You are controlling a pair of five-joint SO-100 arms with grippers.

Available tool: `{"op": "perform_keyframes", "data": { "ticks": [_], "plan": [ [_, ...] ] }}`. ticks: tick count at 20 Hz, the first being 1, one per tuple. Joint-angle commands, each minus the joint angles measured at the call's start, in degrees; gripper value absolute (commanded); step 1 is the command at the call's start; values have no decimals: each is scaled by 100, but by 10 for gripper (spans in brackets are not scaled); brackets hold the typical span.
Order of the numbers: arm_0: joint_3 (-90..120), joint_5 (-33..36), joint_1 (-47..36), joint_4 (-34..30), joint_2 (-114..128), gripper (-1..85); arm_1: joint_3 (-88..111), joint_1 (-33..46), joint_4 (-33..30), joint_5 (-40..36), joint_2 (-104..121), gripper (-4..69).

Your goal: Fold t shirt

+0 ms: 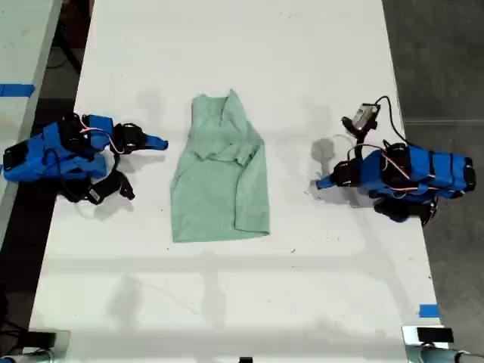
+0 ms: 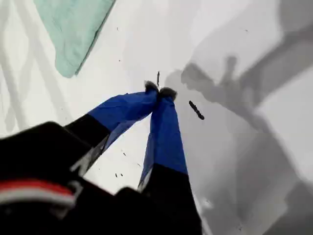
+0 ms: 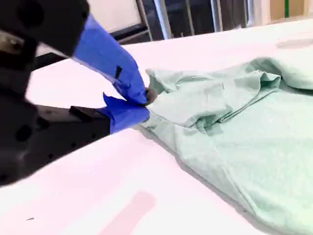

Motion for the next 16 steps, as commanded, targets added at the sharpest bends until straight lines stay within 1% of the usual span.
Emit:
{"op": "perform_keyframes", "data": {
  "ticks": [1, 2, 3, 4, 5, 8, 9, 10, 11, 12, 13, 14, 15, 16],
  "plan": [
    [70, -2417, 1327, 0, 44, -4, 360, -44, 44, 26, 79, 2],
    [-237, -2496, 1336, 62, 44, -5, 360, -9, 44, 9, 79, 2],
    [-686, -2646, 1336, 308, -185, -5, 360, 35, 44, -26, 79, 2],
    [-1274, -2813, 1406, 536, -817, -5, 360, 53, 44, -44, 79, 2],
    [-1916, -2997, 1547, 545, -1644, -5, 360, 53, 44, -53, 79, 2],
    [-3902, -4043, 2355, 765, -4465, -4, 360, -18, 44, -53, 79, 2],
    [-4535, -4430, 2558, 967, -5370, -4, 360, -18, 44, -44, 79, 2],
    [-5142, -5062, 2813, 1406, -6179, -4, 360, -18, 44, -35, 79, 2],
    [-5704, -5854, 3182, 1863, -6855, 21, 360, -18, 44, -26, 79, 2],
    [-6117, -6724, 3665, 2109, -7233, 53, 360, -18, 44, -18, 79, 2],
    [-6302, -7277, 4052, 1978, -7295, 72, 360, -18, 44, -26, 79, 2],
    [-6223, -7453, 4245, 1547, -7216, 82, 360, -18, 44, -35, 79, 2],
    [-6100, -7304, 4289, 1081, -7277, 119, 360, -18, 44, -53, 79, 2],
    [-6126, -7102, 4280, 870, -7611, 194, 360, -18, 44, -62, 79, 2]
  ]
}}
